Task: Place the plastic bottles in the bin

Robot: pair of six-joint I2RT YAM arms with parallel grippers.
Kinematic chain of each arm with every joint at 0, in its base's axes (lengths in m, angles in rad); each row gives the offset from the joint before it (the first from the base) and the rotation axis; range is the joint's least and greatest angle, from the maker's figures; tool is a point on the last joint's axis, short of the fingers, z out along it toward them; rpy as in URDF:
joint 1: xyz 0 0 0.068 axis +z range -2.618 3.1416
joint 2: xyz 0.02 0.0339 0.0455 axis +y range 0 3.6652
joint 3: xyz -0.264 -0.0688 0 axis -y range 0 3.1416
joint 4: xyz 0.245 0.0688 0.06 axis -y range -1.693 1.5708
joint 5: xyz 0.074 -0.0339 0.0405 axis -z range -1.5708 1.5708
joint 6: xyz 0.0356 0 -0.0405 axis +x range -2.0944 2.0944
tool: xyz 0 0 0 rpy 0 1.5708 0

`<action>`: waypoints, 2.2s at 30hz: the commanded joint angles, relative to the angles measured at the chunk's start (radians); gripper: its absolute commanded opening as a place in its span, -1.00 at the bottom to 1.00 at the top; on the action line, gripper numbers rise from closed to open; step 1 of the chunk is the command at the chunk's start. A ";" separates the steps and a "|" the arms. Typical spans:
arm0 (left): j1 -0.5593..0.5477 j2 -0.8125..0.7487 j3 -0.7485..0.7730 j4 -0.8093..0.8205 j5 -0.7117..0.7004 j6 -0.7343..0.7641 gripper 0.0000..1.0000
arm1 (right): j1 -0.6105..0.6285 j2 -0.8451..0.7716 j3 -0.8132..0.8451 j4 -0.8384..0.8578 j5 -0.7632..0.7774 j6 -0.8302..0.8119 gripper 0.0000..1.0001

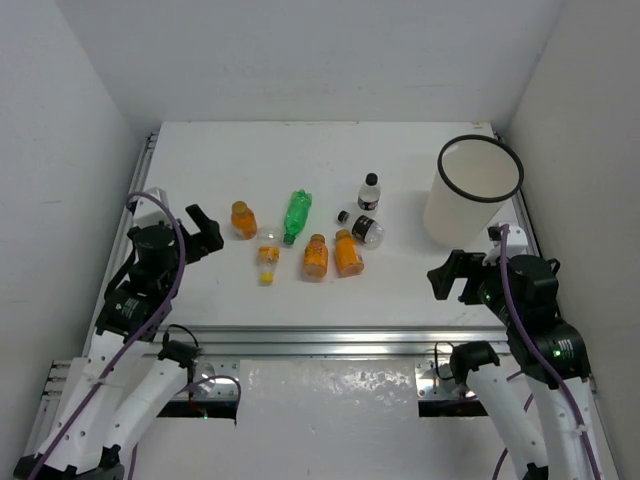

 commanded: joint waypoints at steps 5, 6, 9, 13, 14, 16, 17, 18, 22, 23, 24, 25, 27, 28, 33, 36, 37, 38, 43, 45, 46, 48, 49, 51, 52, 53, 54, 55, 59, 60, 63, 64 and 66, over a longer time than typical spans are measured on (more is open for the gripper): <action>0.006 0.056 0.027 0.030 0.032 -0.056 0.99 | -0.006 -0.012 -0.004 0.082 -0.080 0.011 0.98; 0.006 0.093 0.032 0.022 0.039 -0.079 0.99 | -0.006 -0.023 -0.018 0.100 -0.138 0.009 0.98; 0.006 0.191 0.035 0.039 0.090 -0.153 0.99 | -0.006 -0.106 -0.105 0.248 -0.361 0.071 0.98; 0.006 0.372 0.083 0.119 0.046 -0.216 0.99 | -0.006 -0.071 -0.124 0.307 -0.453 0.120 0.98; 0.006 0.413 0.098 0.136 0.032 -0.219 0.99 | -0.006 -0.056 -0.124 0.303 -0.461 0.120 0.98; 0.006 0.548 0.153 0.156 0.004 -0.228 0.99 | -0.006 -0.030 -0.136 0.306 -0.463 0.115 0.98; 0.006 0.591 0.173 0.166 -0.002 -0.219 0.99 | -0.004 -0.026 -0.141 0.309 -0.458 0.117 0.98; 0.006 0.680 0.208 0.180 -0.002 -0.213 0.99 | -0.006 -0.023 -0.145 0.316 -0.455 0.115 0.98; 0.009 0.878 0.303 0.203 0.009 -0.172 0.99 | -0.006 -0.017 -0.133 0.315 -0.460 0.095 0.98; 0.021 0.939 0.340 0.188 0.003 -0.171 0.99 | -0.006 -0.019 -0.125 0.307 -0.458 0.092 0.98; 0.026 0.963 0.357 0.180 0.007 -0.170 0.99 | -0.006 -0.016 -0.122 0.304 -0.456 0.092 0.98; 0.032 0.986 0.366 0.182 0.045 -0.161 0.97 | -0.006 -0.017 -0.119 0.304 -0.463 0.090 0.98; 0.045 1.033 0.380 0.188 0.062 -0.159 0.88 | -0.006 -0.022 -0.124 0.306 -0.469 0.094 0.98; 0.046 1.046 0.383 0.188 0.059 -0.161 0.87 | -0.006 -0.023 -0.127 0.309 -0.469 0.094 0.98; 0.055 1.133 0.422 0.173 0.052 -0.148 0.35 | -0.006 -0.026 -0.154 0.335 -0.490 0.107 0.98; 0.054 1.126 0.419 0.148 0.061 -0.144 -0.07 | -0.006 -0.010 -0.156 0.344 -0.513 0.106 0.98; 0.054 1.112 0.416 0.139 0.055 -0.145 -0.20 | -0.006 0.000 -0.156 0.352 -0.522 0.106 0.98; 0.054 1.095 0.411 0.125 0.027 -0.150 -0.31 | -0.006 0.007 -0.156 0.358 -0.530 0.106 0.98; 0.029 0.781 0.357 0.067 0.037 -0.164 -0.85 | -0.004 0.119 -0.176 0.543 -0.660 0.156 0.98; 0.011 0.690 0.348 0.070 0.131 -0.135 -0.87 | 0.006 0.194 -0.170 0.689 -0.747 0.175 0.98; 0.003 0.650 0.339 0.081 0.292 -0.124 -0.87 | 0.017 0.223 -0.161 0.733 -0.759 0.175 0.98; -0.006 0.563 0.307 0.117 0.477 -0.107 -0.91 | 0.091 0.280 -0.104 0.806 -0.737 0.137 0.98; -0.014 0.529 0.282 0.127 0.642 -0.104 -0.92 | 0.127 0.343 -0.036 0.807 -0.711 0.064 0.98; -0.029 0.512 0.267 0.157 0.825 -0.093 -0.97 | 0.256 0.415 0.052 0.737 -0.586 -0.045 0.98; -0.055 0.509 0.265 0.156 0.867 -0.089 -0.97 | 0.302 0.485 0.133 0.711 -0.537 -0.163 0.98; -0.072 0.507 0.265 0.174 0.906 -0.081 -0.98 | 0.383 0.522 0.167 0.664 -0.491 -0.216 0.98; -0.116 0.515 0.277 0.180 0.952 -0.081 -0.98 | 0.414 0.587 0.218 0.646 -0.410 -0.315 0.98; -0.147 0.520 0.287 0.194 0.969 -0.072 -0.98 | 0.465 0.616 0.238 0.626 -0.369 -0.356 0.98; -0.320 0.561 0.327 0.228 1.007 -0.056 -0.99 | 0.519 0.713 0.272 0.605 -0.300 -0.495 0.98; -0.334 0.575 0.328 0.264 1.016 -0.064 -0.99 | 0.523 0.725 0.280 0.584 -0.311 -0.502 0.98; -0.353 0.586 0.331 0.321 1.032 -0.089 -1.00 | 0.548 0.745 0.267 0.556 -0.344 -0.503 0.98; -0.353 0.584 0.333 0.332 1.029 -0.095 -1.00 | 0.551 0.745 0.267 0.544 -0.355 -0.505 0.98; -0.351 0.586 0.350 0.335 1.004 -0.095 -1.00 | 0.556 0.747 0.273 0.490 -0.386 -0.515 0.97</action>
